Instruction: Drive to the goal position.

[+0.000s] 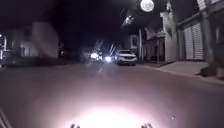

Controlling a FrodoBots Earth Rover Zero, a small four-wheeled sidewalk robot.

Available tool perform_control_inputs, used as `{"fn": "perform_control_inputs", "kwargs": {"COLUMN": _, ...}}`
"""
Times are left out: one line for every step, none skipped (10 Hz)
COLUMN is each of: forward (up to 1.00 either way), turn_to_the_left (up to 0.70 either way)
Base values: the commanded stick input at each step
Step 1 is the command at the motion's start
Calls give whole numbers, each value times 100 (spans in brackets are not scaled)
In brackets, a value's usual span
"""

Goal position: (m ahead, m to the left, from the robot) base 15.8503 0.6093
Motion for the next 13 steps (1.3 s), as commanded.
{"fn": "perform_control_inputs", "kwargs": {"forward": 70, "turn_to_the_left": 0}}
{"fn": "perform_control_inputs", "kwargs": {"forward": 70, "turn_to_the_left": 0}}
{"fn": "perform_control_inputs", "kwargs": {"forward": 70, "turn_to_the_left": 0}}
{"fn": "perform_control_inputs", "kwargs": {"forward": 70, "turn_to_the_left": 0}}
{"fn": "perform_control_inputs", "kwargs": {"forward": 70, "turn_to_the_left": 0}}
{"fn": "perform_control_inputs", "kwargs": {"forward": 70, "turn_to_the_left": 0}}
{"fn": "perform_control_inputs", "kwargs": {"forward": 70, "turn_to_the_left": 0}}
{"fn": "perform_control_inputs", "kwargs": {"forward": 70, "turn_to_the_left": 0}}
{"fn": "perform_control_inputs", "kwargs": {"forward": 70, "turn_to_the_left": 0}}
{"fn": "perform_control_inputs", "kwargs": {"forward": 70, "turn_to_the_left": 0}}
{"fn": "perform_control_inputs", "kwargs": {"forward": 70, "turn_to_the_left": 0}}
{"fn": "perform_control_inputs", "kwargs": {"forward": 70, "turn_to_the_left": 0}}
{"fn": "perform_control_inputs", "kwargs": {"forward": 70, "turn_to_the_left": 0}}
